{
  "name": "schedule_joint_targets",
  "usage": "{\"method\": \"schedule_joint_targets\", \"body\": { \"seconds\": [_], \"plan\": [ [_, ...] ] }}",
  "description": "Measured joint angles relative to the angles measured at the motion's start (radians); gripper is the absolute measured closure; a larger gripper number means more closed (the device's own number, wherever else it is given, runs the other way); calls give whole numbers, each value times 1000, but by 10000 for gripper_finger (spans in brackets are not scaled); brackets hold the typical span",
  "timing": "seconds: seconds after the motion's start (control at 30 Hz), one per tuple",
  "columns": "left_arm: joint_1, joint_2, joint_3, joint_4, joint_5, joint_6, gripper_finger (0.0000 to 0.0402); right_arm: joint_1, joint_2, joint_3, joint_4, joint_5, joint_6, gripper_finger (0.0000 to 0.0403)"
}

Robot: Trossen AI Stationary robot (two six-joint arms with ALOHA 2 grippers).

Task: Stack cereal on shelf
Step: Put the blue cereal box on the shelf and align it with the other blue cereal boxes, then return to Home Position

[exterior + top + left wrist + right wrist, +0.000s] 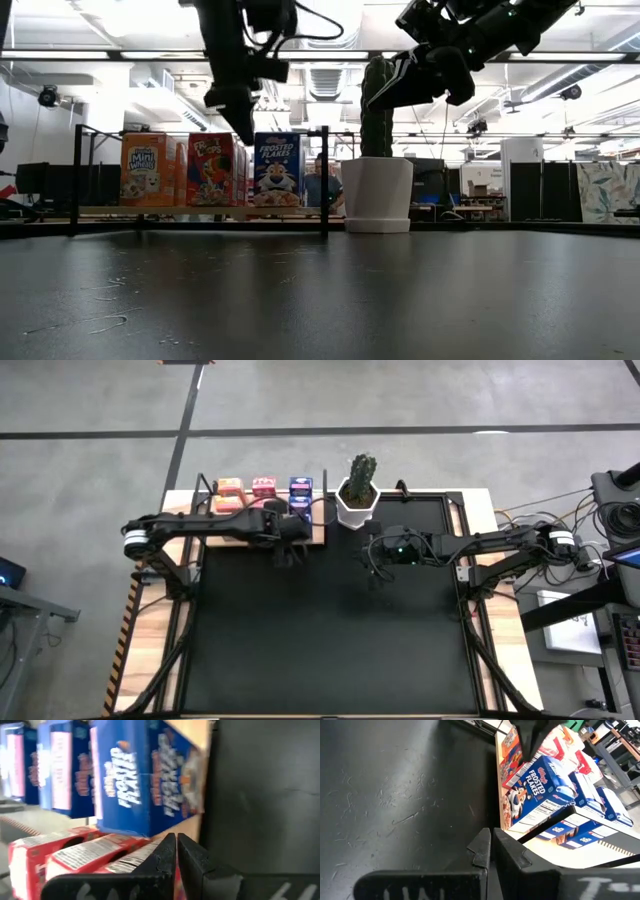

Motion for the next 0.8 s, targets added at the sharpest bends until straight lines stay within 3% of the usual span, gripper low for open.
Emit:
{"method": "schedule_joint_targets", "body": {
  "seconds": [0.1,0.37,0.8],
  "plan": [
    [16,8,-12,28,-48,1,401,0,0,0,2,0,0,392],
    [23,10,-39,50,-53,-14,401,0,0,0,4,0,0,392],
    [-38,-8,-40,49,94,-10,401,0,0,0,12,0,0,392]
  ]
}}
